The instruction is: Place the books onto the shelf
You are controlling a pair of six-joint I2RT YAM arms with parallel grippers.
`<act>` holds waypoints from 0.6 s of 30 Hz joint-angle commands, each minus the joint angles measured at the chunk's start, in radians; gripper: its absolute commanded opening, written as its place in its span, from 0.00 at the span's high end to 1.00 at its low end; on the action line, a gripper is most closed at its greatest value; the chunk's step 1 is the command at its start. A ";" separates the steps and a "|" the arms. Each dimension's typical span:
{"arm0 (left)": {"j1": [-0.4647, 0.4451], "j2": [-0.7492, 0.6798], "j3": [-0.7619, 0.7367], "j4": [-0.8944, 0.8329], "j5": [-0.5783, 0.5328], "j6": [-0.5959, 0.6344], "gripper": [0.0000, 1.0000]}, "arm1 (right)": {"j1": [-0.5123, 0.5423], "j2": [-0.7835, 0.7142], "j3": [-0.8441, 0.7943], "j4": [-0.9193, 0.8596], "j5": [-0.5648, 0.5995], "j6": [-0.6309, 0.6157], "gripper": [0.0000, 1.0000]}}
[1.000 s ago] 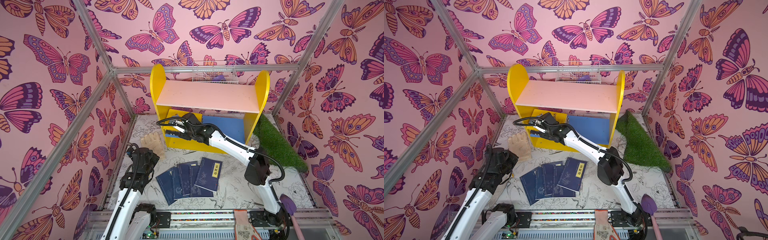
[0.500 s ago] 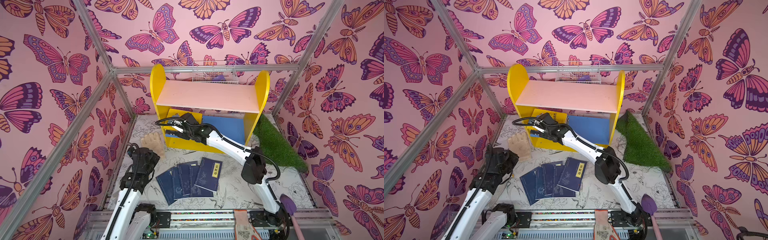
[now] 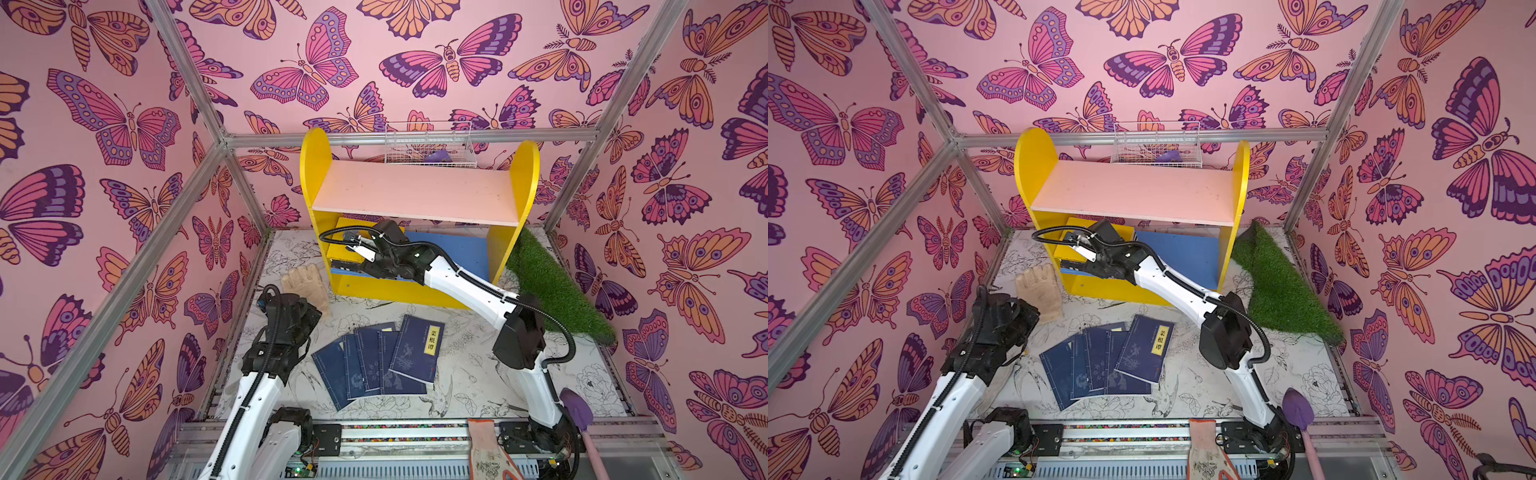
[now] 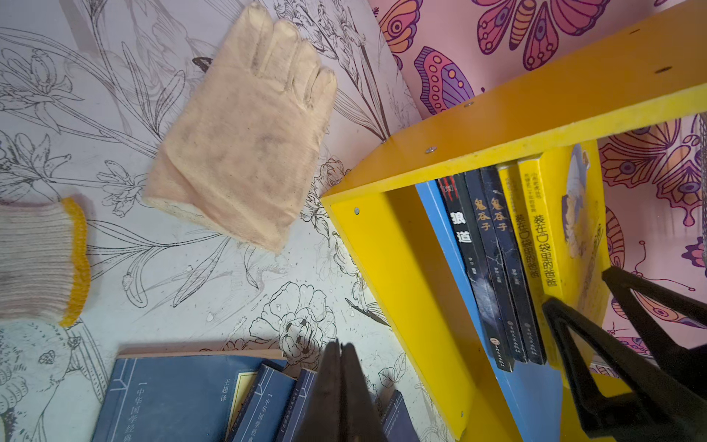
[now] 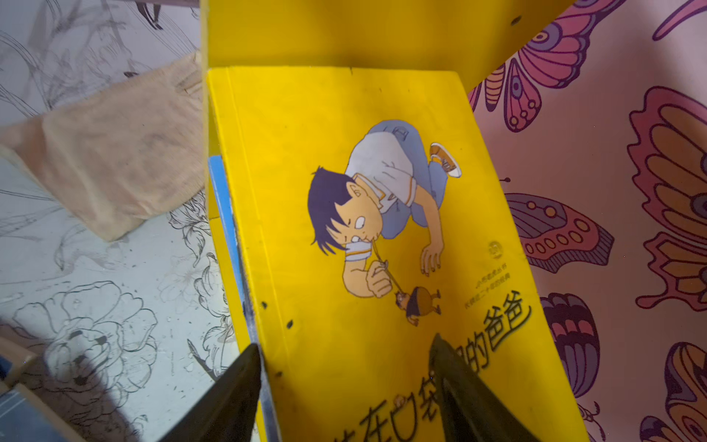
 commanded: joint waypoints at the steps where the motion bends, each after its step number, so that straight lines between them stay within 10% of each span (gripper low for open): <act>1: 0.004 0.005 -0.018 0.009 0.011 0.014 1.00 | -0.014 -0.044 -0.010 -0.012 -0.046 0.036 0.29; 18: 0.005 0.031 -0.021 0.021 0.028 -0.002 1.00 | -0.026 -0.144 -0.172 0.024 -0.125 0.065 0.30</act>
